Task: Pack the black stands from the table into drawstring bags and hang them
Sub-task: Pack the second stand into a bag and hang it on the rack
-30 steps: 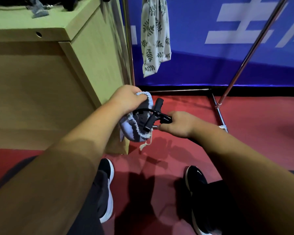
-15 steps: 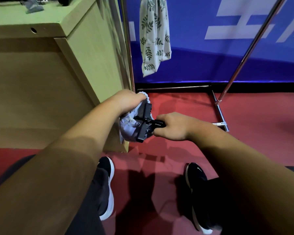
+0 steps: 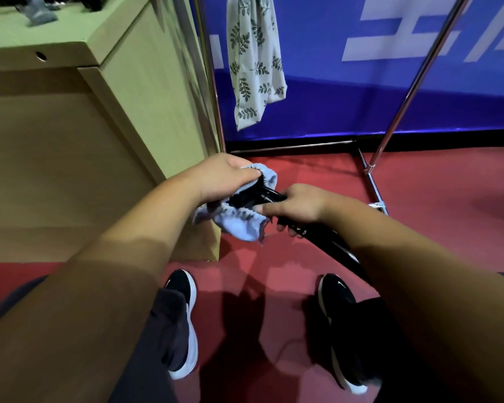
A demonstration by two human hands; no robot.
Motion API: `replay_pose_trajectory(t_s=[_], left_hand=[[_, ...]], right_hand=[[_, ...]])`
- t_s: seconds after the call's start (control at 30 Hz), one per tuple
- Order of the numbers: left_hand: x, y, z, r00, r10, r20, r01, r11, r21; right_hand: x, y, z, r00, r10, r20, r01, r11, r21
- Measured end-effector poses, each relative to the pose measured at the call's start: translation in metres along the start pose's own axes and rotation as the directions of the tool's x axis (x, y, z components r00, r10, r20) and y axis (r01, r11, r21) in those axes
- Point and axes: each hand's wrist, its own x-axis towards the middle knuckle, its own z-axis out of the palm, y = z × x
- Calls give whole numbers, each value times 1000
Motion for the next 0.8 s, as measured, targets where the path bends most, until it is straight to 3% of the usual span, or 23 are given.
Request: replay_pose_trajectory(t_s=[0.2,0.43,0.6,0.7,0.8], left_hand=[[-5,-7,-3,993,46,-112,-40,998,51],[-17,8,29,992,113,52,-116,992,56],[-9,-3,11,1000,21,3,-21,997,73],[-8,-17,-3,995,-84,60,83,996,17],[-13,-26,-8,980,-149,136,173,966,-191]], right_hand=[[6,1,14,996,93,17,-92,923,374],[12,-12,38,949,190,252,-307,734,605],[21,-24,24,950,123,288,-303,585,753],[27,-23,22,922,134,362,-373,553,745],[30,-24,26,931,169,325,-363,544,756]])
